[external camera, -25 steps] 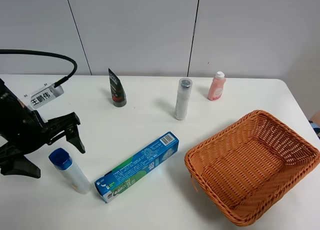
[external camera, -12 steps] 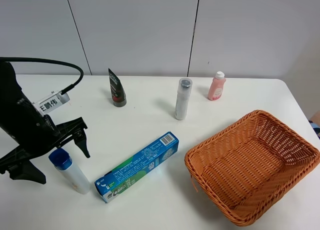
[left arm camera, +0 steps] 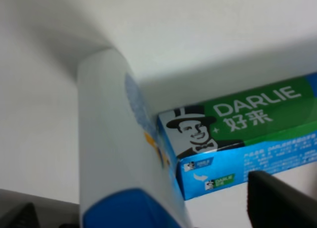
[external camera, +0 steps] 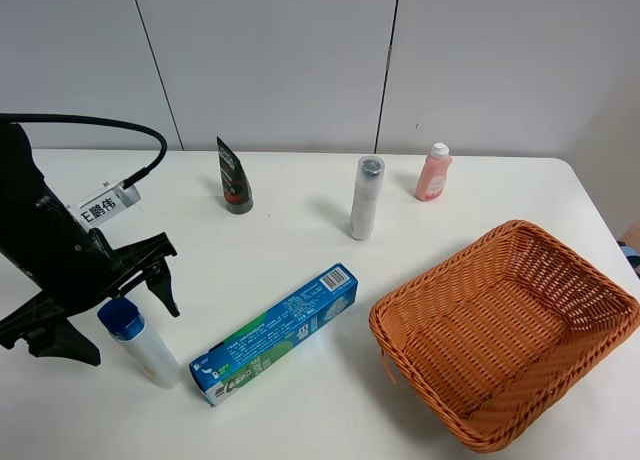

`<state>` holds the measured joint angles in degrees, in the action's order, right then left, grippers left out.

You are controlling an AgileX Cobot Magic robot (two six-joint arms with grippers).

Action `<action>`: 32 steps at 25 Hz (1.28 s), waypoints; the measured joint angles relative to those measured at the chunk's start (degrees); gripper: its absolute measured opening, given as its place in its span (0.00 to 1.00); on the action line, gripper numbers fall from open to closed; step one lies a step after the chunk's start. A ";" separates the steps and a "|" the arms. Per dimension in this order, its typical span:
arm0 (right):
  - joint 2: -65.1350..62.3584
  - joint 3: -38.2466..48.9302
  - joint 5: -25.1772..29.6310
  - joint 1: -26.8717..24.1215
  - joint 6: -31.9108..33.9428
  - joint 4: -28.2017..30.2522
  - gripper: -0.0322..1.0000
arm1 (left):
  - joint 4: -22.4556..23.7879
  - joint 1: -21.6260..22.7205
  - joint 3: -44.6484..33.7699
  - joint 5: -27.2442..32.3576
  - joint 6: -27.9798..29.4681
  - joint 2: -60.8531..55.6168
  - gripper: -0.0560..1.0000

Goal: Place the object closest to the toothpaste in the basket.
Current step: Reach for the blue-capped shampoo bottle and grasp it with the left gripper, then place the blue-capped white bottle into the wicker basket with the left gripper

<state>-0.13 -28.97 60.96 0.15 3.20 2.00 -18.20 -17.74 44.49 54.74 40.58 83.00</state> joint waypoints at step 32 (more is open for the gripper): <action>0.00 0.00 0.00 0.00 0.00 0.00 0.99 | -2.56 0.00 0.00 3.04 -0.84 0.00 0.43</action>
<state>-0.13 -28.97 60.96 0.15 3.20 2.00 -20.76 -17.74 44.49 57.78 39.74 83.00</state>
